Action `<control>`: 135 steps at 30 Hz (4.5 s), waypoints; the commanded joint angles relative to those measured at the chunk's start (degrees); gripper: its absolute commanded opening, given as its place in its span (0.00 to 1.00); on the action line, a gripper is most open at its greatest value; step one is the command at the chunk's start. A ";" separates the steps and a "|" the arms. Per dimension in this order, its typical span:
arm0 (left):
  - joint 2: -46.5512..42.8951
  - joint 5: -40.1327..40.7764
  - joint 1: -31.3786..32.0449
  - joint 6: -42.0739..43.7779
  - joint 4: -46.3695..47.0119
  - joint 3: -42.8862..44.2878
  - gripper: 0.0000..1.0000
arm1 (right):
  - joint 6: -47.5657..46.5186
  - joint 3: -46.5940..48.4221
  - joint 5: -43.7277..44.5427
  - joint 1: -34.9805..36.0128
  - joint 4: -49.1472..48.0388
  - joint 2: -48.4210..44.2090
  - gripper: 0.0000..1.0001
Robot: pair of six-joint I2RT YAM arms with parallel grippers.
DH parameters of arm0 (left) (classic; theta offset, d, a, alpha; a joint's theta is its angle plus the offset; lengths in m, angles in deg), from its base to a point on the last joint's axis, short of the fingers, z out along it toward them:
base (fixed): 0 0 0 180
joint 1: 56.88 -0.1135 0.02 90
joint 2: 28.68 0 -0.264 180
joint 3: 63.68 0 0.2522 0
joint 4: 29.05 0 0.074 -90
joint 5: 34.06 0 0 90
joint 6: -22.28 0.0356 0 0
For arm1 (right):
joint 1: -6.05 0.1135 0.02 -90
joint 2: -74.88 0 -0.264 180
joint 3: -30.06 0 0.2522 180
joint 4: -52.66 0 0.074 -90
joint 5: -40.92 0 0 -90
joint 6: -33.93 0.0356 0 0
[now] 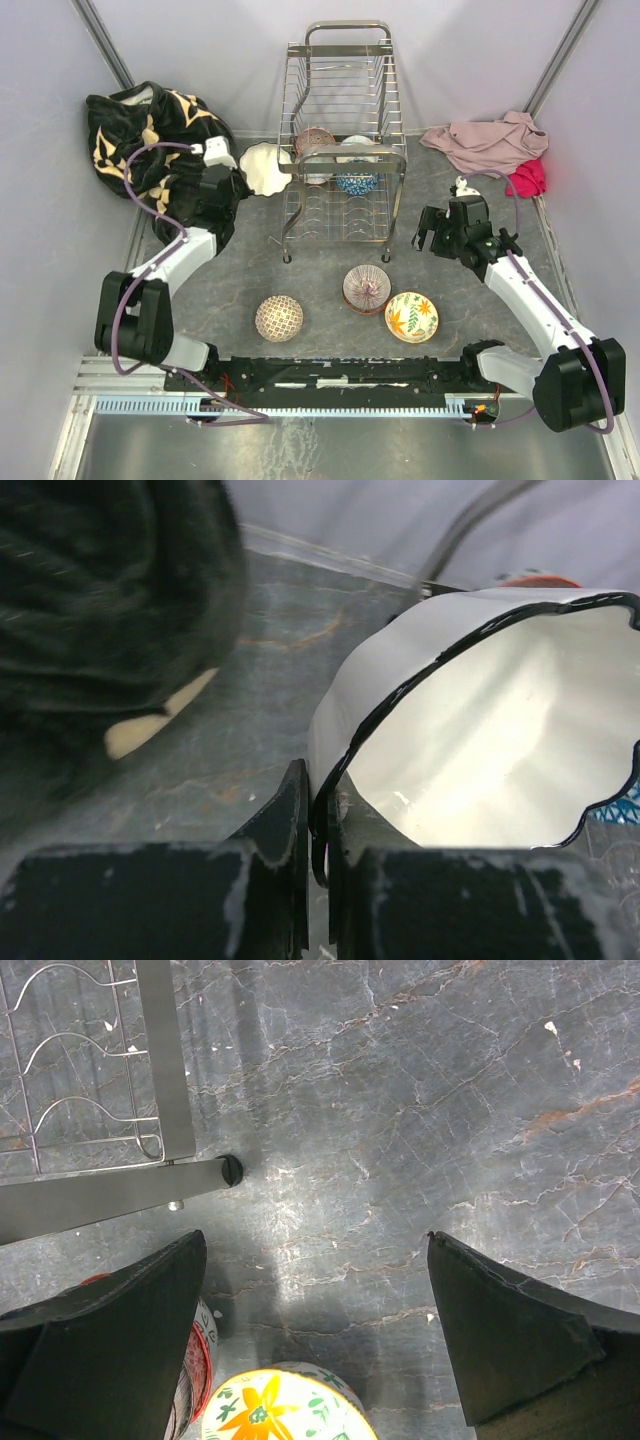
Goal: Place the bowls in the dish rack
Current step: Place the bowl in the dish rack.
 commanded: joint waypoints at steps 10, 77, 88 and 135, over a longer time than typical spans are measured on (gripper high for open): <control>11.98 -13.34 4.71 18.71 31.81 4.91 0.03 | -0.06 -0.23 0.05 -0.30 -2.61 -0.01 0.99; 19.94 -15.37 7.67 31.92 42.42 5.61 0.03 | 1.96 -8.88 -5.81 -0.24 -13.95 -8.85 0.98; 27.86 -14.88 9.67 37.06 48.22 9.26 0.03 | 2.14 -9.19 -6.28 -0.24 -13.46 -10.89 0.98; 27.30 -11.87 11.25 33.25 56.51 -2.41 0.39 | 2.25 -9.63 -6.19 -0.25 -13.05 -13.38 0.99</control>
